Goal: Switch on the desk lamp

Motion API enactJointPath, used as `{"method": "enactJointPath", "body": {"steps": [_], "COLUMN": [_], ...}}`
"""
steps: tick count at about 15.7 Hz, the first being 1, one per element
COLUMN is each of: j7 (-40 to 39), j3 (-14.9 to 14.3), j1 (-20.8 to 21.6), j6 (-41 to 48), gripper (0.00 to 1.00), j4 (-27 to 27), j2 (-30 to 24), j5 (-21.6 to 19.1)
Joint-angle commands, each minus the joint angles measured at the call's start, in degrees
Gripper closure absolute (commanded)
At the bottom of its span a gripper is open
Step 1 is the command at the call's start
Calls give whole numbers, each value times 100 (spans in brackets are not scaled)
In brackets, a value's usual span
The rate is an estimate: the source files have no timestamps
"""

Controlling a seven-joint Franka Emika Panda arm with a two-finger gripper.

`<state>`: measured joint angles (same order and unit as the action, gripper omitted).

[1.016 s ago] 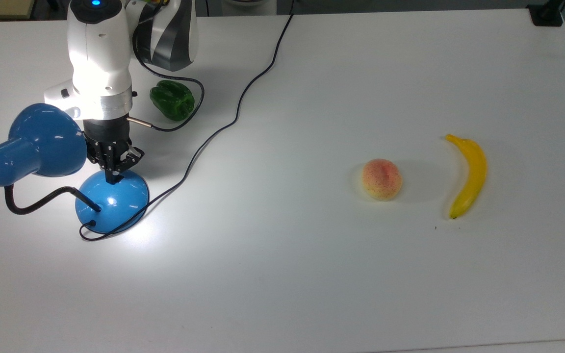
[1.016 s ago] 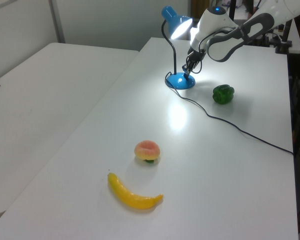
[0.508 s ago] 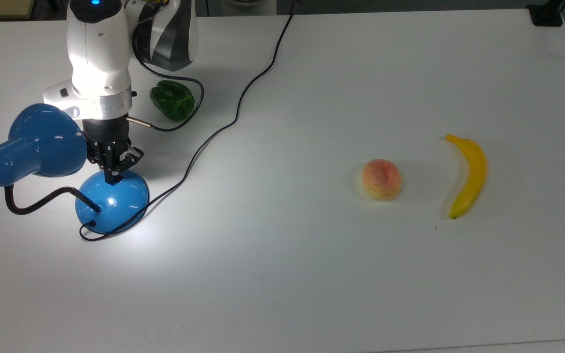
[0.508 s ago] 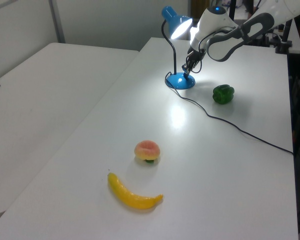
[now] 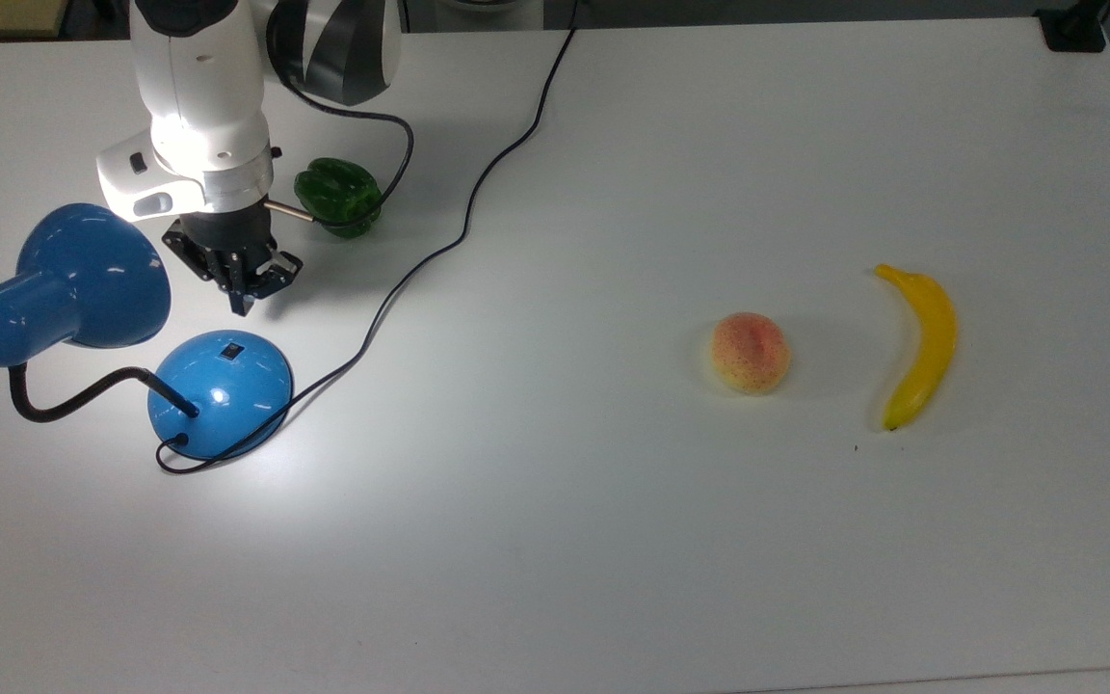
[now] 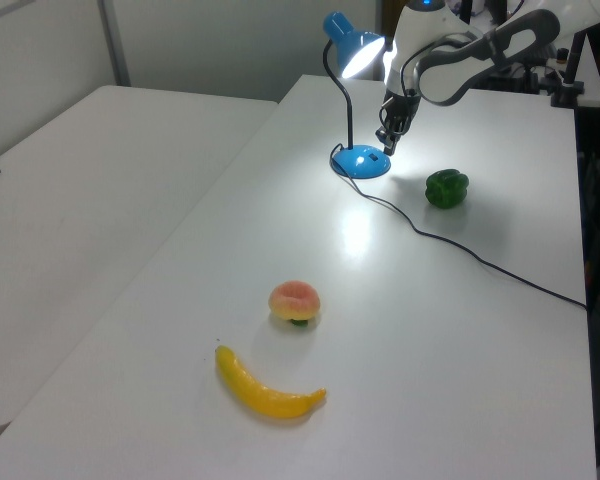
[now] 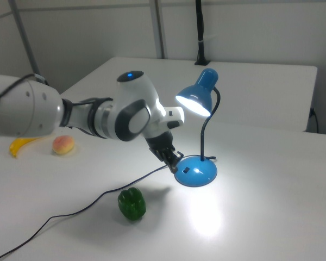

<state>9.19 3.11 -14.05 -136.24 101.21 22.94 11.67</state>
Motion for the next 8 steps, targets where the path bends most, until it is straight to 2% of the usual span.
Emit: {"method": "enactJointPath", "body": {"steps": [1, 6, 8], "j7": [57, 21, 21], "j3": [-3, -3, -12], "j1": [384, 999, 1254], "j6": [903, 1862, 2240], "gripper": [100, 100, 100], "j4": [197, 171, 84], "j2": [-614, -1247, -1519], "j5": [63, -16, -164]}}
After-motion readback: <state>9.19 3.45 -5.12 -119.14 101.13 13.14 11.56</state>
